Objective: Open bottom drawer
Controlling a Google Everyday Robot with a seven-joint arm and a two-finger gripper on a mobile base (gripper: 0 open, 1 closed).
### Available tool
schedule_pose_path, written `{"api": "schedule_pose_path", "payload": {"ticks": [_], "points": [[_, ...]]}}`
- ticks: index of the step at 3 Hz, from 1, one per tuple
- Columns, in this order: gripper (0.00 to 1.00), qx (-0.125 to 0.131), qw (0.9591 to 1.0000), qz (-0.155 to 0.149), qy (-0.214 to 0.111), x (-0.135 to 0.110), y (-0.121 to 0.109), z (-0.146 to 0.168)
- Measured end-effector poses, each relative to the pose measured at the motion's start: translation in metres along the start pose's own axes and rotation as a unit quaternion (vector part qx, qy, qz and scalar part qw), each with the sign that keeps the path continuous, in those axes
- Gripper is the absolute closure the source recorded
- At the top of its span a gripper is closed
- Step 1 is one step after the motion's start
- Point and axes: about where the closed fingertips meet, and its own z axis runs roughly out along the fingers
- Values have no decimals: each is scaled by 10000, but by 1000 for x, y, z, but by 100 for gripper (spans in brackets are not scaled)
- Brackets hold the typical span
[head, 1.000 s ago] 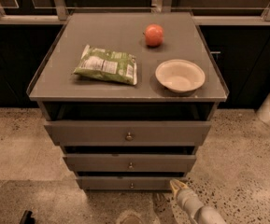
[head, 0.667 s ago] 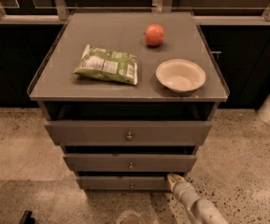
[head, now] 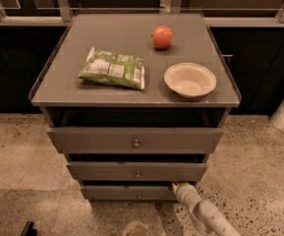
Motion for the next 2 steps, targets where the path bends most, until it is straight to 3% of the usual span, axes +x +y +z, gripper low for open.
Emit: {"api": "schedule_pose_path", "payload": {"ticks": [2], "points": [[100, -163, 9983, -442, 352, -3, 7, 18]]}}
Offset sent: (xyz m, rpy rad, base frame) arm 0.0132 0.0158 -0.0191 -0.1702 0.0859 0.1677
